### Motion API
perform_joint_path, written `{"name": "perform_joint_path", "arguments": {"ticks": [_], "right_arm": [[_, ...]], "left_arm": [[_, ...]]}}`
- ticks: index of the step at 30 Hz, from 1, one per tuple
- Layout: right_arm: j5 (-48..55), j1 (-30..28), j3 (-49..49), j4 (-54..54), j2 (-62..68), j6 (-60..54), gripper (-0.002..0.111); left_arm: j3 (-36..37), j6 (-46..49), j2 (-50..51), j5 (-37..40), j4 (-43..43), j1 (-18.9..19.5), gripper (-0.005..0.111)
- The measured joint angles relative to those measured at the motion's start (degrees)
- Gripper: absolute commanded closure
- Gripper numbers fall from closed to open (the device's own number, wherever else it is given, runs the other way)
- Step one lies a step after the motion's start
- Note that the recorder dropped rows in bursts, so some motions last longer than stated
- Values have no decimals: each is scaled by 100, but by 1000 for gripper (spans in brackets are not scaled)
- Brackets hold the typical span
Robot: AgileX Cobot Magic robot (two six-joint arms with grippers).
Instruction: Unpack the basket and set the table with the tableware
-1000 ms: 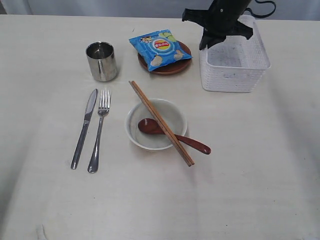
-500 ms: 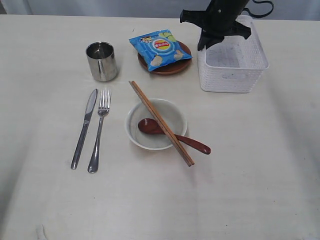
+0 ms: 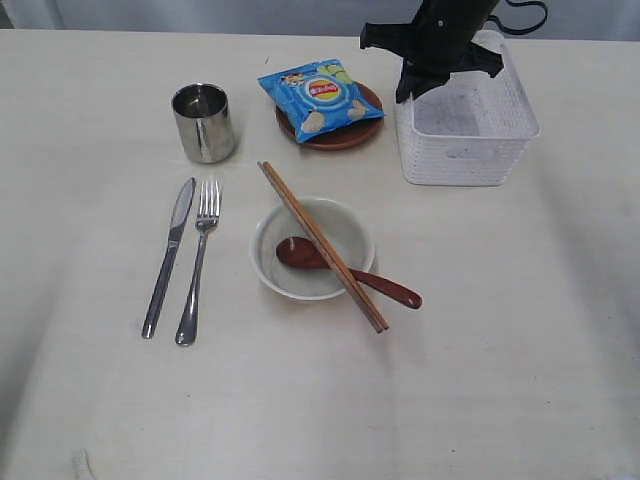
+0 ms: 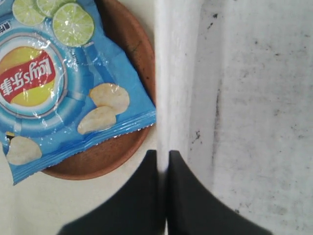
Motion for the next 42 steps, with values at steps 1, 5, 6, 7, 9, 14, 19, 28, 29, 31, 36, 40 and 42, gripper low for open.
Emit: {"name": "perform_joint_path", "arguments": {"ticks": [1,5,6,7,9,14,19,28,29,31,36,40,42], "right_arm": [[0,0,0,0,0,0,93],[11,0,13,10,0,-59,64],[11,3,21,10,0,-94,58],[21,3,36,10,0,-139,56],[21,3,36,10,0,-164,56],[-173,3,61,10,-323,-208,56],[-331,3,61,10,-1117,-352,71],[-954,27,1047,419,-2356,-1338,108],[-1273,72,1421,462,-2543,-1349,108],[-2030,160,2164,460,-2953,-1390,108],[-4080,436,3817,476,-4151,-1537,108],[-4682,458,4396,476,-4714,-1559,108],[-4742,458,4493,486,-4856,-1559,108]], "left_arm": [[0,0,0,0,0,0,107],[0,0,0,0,0,0,107],[0,0,0,0,0,0,107],[0,0,0,0,0,0,107],[0,0,0,0,0,0,107],[0,0,0,0,0,0,107],[0,0,0,0,0,0,107],[0,0,0,0,-13,0,107],[0,0,0,0,-13,0,107],[0,0,0,0,-13,0,107],[0,0,0,0,-13,0,107],[0,0,0,0,-13,0,107],[0,0,0,0,-13,0,107]]}}
